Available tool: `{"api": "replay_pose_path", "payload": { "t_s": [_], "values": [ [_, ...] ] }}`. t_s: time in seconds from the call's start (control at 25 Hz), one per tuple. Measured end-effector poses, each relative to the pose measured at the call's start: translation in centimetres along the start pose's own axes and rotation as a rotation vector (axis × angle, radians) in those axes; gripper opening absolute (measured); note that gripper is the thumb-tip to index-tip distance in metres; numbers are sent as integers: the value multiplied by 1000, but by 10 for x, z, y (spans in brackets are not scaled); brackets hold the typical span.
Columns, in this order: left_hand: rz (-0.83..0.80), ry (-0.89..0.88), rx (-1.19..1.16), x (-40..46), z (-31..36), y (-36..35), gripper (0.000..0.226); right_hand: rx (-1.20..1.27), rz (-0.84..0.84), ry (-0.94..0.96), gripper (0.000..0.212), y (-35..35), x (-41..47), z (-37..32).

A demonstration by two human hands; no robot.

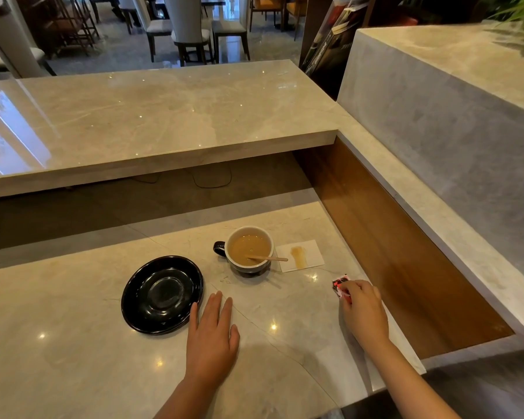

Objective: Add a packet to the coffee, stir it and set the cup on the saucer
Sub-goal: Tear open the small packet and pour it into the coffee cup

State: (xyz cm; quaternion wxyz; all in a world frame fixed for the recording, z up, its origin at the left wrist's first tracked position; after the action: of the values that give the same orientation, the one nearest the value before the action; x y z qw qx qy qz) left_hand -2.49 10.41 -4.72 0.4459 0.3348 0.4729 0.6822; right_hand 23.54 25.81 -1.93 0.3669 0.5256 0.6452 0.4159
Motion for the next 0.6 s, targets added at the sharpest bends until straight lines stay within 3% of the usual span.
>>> {"api": "replay_pose_path", "payload": {
  "t_s": [0.36,0.6],
  "values": [
    [-3,-13,36,-2,2,-1,54,-23,-52,-109,43,-1,6,5],
    [-5,-25,-80,-7,1,-6,56,158,-95,-186,52,-10,8,12]
  ]
}}
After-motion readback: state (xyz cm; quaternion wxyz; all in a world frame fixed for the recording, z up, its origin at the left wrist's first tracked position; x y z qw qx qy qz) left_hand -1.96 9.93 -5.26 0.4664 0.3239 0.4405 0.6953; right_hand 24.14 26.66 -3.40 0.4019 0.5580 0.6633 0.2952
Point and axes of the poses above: each hand's wrist, its own x-axis towards the middle knuckle, its own y-axis out of the back of the hand, z = x × y, the point moved 10 cm from there along x, towards the middle knuckle, and after that the axes turned 2 degrees about -x, right-handed, at the moved point
